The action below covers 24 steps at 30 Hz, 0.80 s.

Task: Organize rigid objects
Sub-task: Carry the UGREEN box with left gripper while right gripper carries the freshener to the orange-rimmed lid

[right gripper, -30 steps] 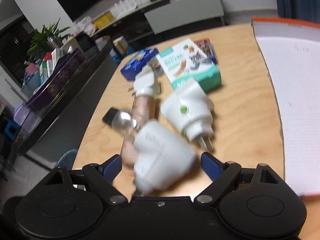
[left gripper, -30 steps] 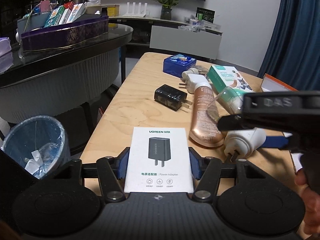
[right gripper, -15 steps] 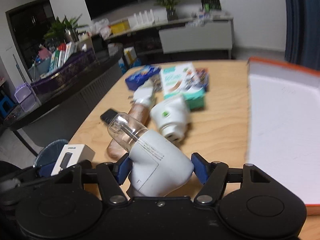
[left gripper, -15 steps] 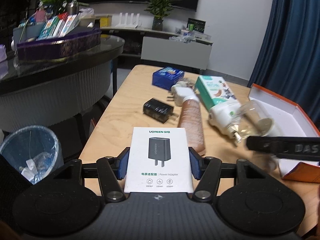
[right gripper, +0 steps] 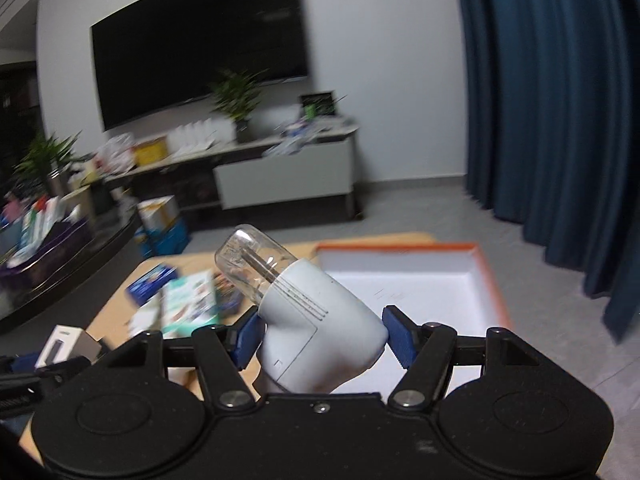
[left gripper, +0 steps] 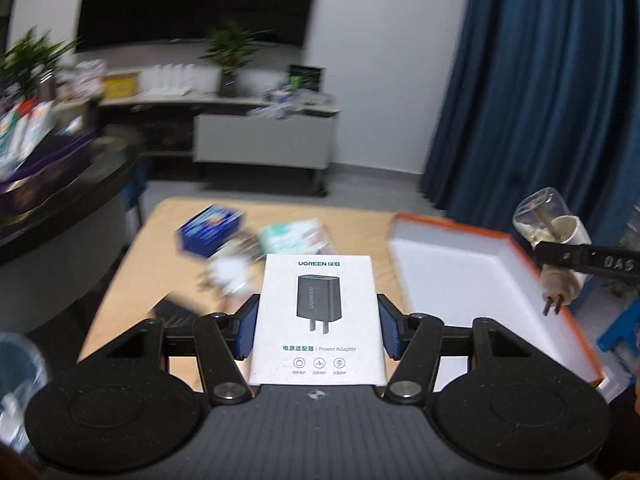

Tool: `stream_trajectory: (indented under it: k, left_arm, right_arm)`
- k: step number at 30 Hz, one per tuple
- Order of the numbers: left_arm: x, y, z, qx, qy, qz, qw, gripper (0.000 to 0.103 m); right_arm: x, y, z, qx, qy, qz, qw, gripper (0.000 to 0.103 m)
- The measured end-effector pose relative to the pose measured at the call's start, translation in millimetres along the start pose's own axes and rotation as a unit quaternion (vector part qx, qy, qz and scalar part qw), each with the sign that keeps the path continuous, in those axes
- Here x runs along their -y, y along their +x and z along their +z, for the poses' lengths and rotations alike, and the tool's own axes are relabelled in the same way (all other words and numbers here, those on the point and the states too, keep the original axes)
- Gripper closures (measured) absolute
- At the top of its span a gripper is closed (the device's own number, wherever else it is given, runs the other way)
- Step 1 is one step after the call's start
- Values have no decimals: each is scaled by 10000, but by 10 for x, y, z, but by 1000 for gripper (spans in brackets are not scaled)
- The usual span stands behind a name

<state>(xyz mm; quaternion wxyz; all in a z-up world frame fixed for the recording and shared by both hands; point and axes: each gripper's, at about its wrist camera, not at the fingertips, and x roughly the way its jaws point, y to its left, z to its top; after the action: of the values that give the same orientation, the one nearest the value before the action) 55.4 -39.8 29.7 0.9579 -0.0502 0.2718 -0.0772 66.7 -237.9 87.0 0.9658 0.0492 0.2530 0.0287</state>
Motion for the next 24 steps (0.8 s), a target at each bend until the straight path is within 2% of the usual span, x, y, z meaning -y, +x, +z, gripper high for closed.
stream_trajectory:
  k: [6,9,12,18,24]
  left_arm:
    - [515,304,423,121,520,-565,9970,44]
    - [687,477,571,211,690,-692,9950,44]
    - [762,696,629,110,615,-833,9946,44]
    - [843,1071,672,-158,420,-879,9951,44]
    - [1006,1078,903,-172,268,-1207,9922,44]
  right_arm:
    - [419,22,268,291,13,-280,9992,25]
    - [548,75,389,412,24,-435,9982,25]
    - [646,170,473,454,75,-491,9977,25]
    - [800,461,556,366,75,-520,9979,25]
    - [1006,655,614,363,210,-503,9978,25]
